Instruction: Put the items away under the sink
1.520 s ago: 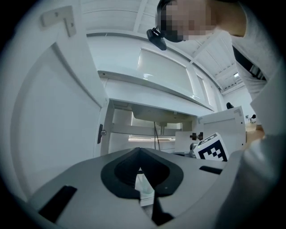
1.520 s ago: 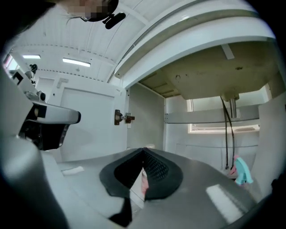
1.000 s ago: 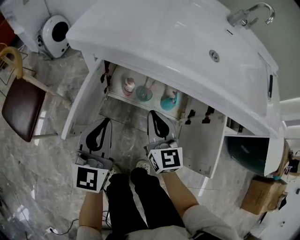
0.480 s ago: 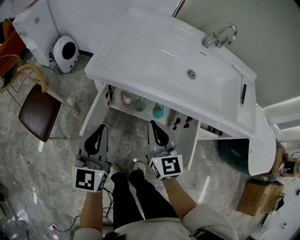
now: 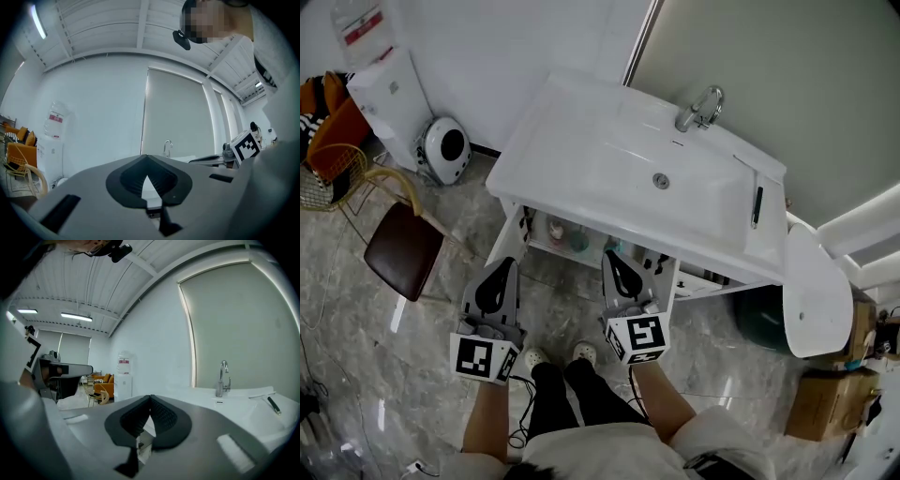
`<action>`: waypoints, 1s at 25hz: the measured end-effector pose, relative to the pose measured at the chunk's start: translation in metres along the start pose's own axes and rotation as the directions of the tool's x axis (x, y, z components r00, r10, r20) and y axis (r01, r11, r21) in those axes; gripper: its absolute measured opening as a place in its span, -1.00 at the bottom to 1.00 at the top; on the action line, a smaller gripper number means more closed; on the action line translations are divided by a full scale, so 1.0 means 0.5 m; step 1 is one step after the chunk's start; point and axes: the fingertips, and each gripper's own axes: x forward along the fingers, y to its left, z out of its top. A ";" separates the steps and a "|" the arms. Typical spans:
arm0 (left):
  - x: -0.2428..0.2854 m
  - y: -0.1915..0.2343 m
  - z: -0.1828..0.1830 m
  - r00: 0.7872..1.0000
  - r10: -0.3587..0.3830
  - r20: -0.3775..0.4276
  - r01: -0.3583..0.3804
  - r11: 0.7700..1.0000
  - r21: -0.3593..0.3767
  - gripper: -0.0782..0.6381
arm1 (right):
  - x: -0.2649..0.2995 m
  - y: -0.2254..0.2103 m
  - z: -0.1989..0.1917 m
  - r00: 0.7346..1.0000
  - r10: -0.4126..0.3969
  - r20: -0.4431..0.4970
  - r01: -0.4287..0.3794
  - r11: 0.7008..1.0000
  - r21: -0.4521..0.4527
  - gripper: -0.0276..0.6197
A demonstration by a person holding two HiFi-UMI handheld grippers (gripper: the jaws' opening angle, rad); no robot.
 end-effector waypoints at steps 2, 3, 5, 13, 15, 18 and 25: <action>-0.008 -0.009 0.025 1.000 -0.001 0.006 0.001 1.000 0.002 -0.79 | -0.015 -0.003 0.030 1.000 0.003 0.015 -0.003 1.000 -0.002 -0.88; -0.011 -0.013 0.037 1.000 -0.004 0.007 0.004 1.000 0.005 -0.79 | -0.021 -0.002 0.043 1.000 0.008 0.019 -0.008 1.000 -0.002 -0.88; -0.016 -0.021 0.063 1.000 -0.012 0.010 0.012 1.000 0.019 -0.79 | -0.031 0.003 0.069 0.999 0.021 0.028 -0.021 1.000 0.004 -0.88; -0.024 -0.039 0.144 0.999 -0.030 0.042 0.028 0.998 0.052 -0.79 | -0.056 0.016 0.145 0.997 0.040 0.062 -0.041 0.999 0.022 -0.88; -0.027 -0.042 0.164 0.998 -0.032 0.050 0.029 0.998 0.058 -0.79 | -0.063 0.014 0.162 0.997 0.036 0.068 -0.036 0.999 0.007 -0.88; -0.030 -0.046 0.187 0.997 -0.032 0.063 0.028 0.997 0.067 -0.79 | -0.073 0.007 0.186 0.996 0.026 0.081 -0.025 1.000 -0.009 -0.88; -0.042 -0.045 0.216 0.996 -0.016 0.091 0.009 0.997 0.071 -0.79 | -0.096 -0.012 0.225 0.993 -0.012 0.119 0.015 1.000 -0.024 -0.88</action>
